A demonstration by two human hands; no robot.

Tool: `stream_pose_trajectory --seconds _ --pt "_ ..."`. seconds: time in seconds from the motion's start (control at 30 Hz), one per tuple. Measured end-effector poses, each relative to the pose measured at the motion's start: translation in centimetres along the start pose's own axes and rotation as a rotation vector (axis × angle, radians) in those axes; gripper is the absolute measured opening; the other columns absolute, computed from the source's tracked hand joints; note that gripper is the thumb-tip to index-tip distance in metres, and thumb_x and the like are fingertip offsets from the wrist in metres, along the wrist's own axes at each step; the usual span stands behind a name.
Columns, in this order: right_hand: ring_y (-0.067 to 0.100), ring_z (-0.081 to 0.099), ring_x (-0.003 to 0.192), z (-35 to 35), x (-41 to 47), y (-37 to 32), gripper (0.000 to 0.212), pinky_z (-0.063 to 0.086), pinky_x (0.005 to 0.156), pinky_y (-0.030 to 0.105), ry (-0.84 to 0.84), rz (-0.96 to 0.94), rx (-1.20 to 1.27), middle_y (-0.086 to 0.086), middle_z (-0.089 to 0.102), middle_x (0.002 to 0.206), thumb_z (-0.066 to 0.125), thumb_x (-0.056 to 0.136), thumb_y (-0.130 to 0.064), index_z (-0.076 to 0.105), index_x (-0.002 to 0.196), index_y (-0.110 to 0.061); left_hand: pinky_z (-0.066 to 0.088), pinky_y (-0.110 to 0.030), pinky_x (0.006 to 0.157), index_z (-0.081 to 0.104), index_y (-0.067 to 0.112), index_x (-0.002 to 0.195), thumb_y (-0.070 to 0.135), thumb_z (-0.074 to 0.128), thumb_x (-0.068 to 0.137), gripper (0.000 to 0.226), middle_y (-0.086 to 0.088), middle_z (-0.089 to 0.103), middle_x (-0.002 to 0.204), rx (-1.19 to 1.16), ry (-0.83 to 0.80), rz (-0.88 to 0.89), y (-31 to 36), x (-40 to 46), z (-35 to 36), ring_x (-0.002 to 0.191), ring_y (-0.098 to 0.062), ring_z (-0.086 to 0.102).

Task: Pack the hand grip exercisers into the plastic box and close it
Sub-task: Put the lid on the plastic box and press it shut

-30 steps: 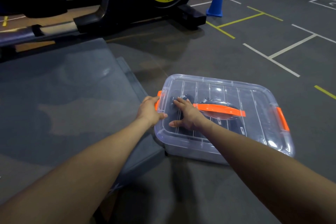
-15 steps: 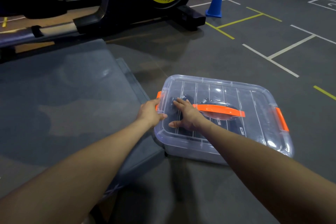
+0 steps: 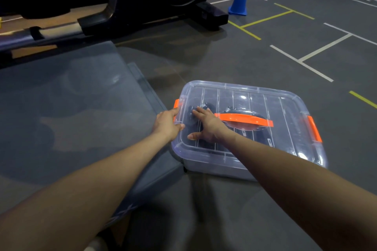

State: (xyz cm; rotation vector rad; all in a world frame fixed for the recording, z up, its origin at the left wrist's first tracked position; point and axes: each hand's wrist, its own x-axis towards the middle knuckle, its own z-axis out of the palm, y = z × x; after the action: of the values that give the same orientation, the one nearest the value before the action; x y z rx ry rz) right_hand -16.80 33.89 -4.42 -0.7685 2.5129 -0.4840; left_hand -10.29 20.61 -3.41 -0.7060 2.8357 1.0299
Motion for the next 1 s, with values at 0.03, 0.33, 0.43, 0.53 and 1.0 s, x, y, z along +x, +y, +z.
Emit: stream_pose_trajectory --seconds 0.03,0.33,0.43,0.53,1.0 --pt "0.025 0.001 0.149 0.0 0.0 0.0 0.096 0.011 0.121 0.046 -0.001 0.001 -0.002 -0.003 0.005 0.16 0.072 0.076 -0.037 0.014 0.15 -0.017 0.041 -0.032 0.1 0.047 0.021 0.137 0.02 0.066 0.084 0.056 -0.009 0.059 0.129 0.0 0.0 0.002 0.0 0.0 0.1 0.12 -0.028 0.053" --pt "0.025 0.0 0.149 -0.2 -0.1 0.0 0.095 0.01 0.122 0.043 -0.009 -0.004 -0.015 -0.002 0.005 0.16 0.072 0.077 -0.037 0.013 0.15 -0.016 0.037 -0.032 0.108 0.045 0.022 0.138 0.012 0.06 0.087 0.054 -0.007 0.049 0.142 0.042 -0.04 0.049 0.2 0.3 0.4 0.127 -0.027 0.049" --pt "0.026 0.0 0.149 -0.4 -0.2 -0.1 0.094 0.008 0.122 0.038 -0.023 -0.015 -0.035 -0.002 0.004 0.16 0.07 0.079 -0.038 0.014 0.15 -0.015 0.039 -0.031 0.105 0.045 0.021 0.138 0.011 0.059 0.088 0.053 -0.005 0.051 0.14 0.07 -0.04 0.065 0.5 0.1 0.1 0.126 -0.026 0.05" --pt "0.024 0.007 0.148 -0.7 -0.9 0.2 0.087 0.01 0.121 0.033 -0.003 -0.044 -0.024 0.001 0.009 0.16 0.071 0.079 -0.035 0.022 0.149 -0.014 0.039 -0.031 0.104 0.053 0.016 0.131 0.013 0.059 0.087 0.045 -0.006 0.054 0.137 0.139 -0.054 0.105 0.8 -0.4 0.0 0.124 -0.027 0.05" --pt "0.022 0.024 0.144 -4.6 -15.3 11.4 0.08 0.019 0.116 0.028 -0.081 0.075 -0.18 0.003 0.016 0.158 0.07 0.081 -0.029 0.027 0.147 -0.016 0.039 -0.039 0.106 0.048 0.018 0.134 0.04 0.067 0.08 0.061 -0.004 0.047 0.135 0.477 -0.383 0.527 9.5 -7.3 6.3 0.126 -0.024 0.046"
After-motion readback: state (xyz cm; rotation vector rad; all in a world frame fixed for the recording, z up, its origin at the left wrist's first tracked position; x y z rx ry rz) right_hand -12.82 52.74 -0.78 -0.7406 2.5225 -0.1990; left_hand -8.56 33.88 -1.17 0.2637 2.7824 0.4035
